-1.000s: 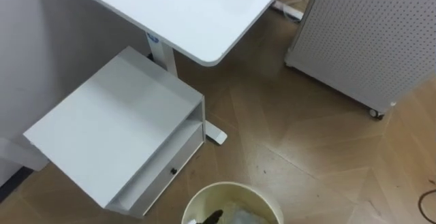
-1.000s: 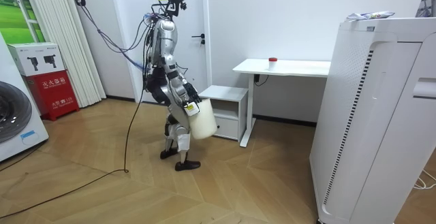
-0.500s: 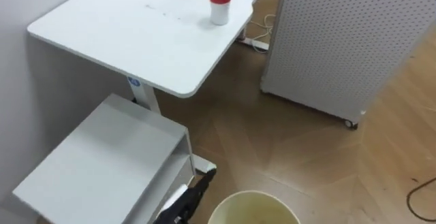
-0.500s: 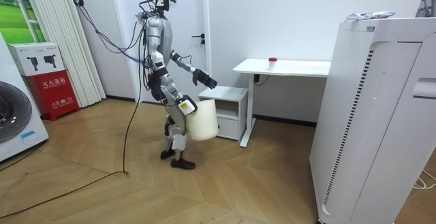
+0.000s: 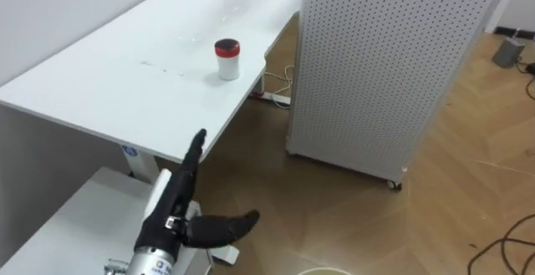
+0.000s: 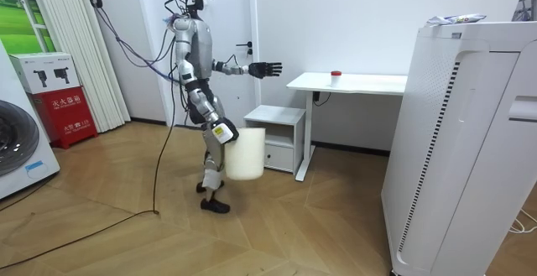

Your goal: Pick garbage

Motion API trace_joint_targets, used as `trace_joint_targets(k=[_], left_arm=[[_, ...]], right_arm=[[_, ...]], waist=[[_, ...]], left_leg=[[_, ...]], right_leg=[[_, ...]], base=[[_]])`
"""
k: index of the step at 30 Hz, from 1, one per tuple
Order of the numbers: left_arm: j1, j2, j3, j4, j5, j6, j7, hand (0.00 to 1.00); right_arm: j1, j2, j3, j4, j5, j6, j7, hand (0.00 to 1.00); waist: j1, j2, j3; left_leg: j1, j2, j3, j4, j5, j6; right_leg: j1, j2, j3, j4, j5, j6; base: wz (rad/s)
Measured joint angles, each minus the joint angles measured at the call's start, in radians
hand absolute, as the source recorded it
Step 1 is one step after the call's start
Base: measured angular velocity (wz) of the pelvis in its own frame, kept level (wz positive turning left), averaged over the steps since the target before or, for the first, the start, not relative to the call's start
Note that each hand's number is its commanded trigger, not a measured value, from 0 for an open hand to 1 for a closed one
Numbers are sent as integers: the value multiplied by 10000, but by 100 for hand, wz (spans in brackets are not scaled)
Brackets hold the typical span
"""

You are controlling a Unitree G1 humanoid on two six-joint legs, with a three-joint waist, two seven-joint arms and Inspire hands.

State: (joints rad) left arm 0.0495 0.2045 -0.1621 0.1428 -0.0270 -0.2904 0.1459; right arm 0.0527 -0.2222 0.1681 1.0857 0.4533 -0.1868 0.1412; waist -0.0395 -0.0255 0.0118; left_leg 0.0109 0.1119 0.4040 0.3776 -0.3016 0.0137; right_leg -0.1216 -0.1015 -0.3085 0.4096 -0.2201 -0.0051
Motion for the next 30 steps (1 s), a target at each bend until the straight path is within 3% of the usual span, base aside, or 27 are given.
trace_joint_targets(k=[3,5,8,10,12,20,24,30], left_arm=[[3,-35,117,-3,0,0,519,0],[19,-27,269,-3,-8,0,734,0],[40,-8,570,-7,-9,-1,1220,0],[50,-14,686,-90,3,-1,1512,0],[188,-11,796,-389,2,-3,1600,0],[424,-3,837,-1458,-232,-22,1758,0],[621,-1,837,-1458,-199,-68,1875,0],[658,80,824,-1450,-221,-176,2401,0]], right_arm=[[114,12,-170,10,-93,2,-1,100],[131,21,-291,30,-219,4,9,100],[133,23,-250,26,-267,21,17,100],[140,13,-158,26,-275,34,32,100],[138,0,-165,-11,-369,38,30,100],[299,15,-440,-127,-867,54,35,100],[298,99,-646,-130,-1057,50,45,100],[277,183,-629,-183,-1091,50,148,100]], waist=[[102,-41,27],[232,-29,38],[534,12,38],[711,29,11],[724,94,-75],[615,193,-139],[557,221,-124],[498,153,-73]], left_leg=[[215,19,7,-21,-46,-111],[332,-22,-91,28,-38,-132],[579,-179,-1315,-23,-33,-141],[669,-344,-2598,-53,-29,-151],[628,-382,-3024,-187,-28,-157],[932,-337,-3319,-949,177,-493],[1245,-321,-3361,-1330,215,-552],[1255,-360,-3180,-1509,216,-556]], right_leg=[[-12,7,85,36,-67,-88],[-9,174,346,31,-69,-116],[-27,522,1075,27,11,-254],[-123,793,1754,37,95,-351],[-224,930,1987,36,200,-457],[-299,1235,2251,-310,509,-573],[-66,1329,2226,-490,569,-517],[-166,1217,2097,-478,609,-420]], base=[[-17],[-40],[-77],[-83],[-61],[-19],[4],[4]])
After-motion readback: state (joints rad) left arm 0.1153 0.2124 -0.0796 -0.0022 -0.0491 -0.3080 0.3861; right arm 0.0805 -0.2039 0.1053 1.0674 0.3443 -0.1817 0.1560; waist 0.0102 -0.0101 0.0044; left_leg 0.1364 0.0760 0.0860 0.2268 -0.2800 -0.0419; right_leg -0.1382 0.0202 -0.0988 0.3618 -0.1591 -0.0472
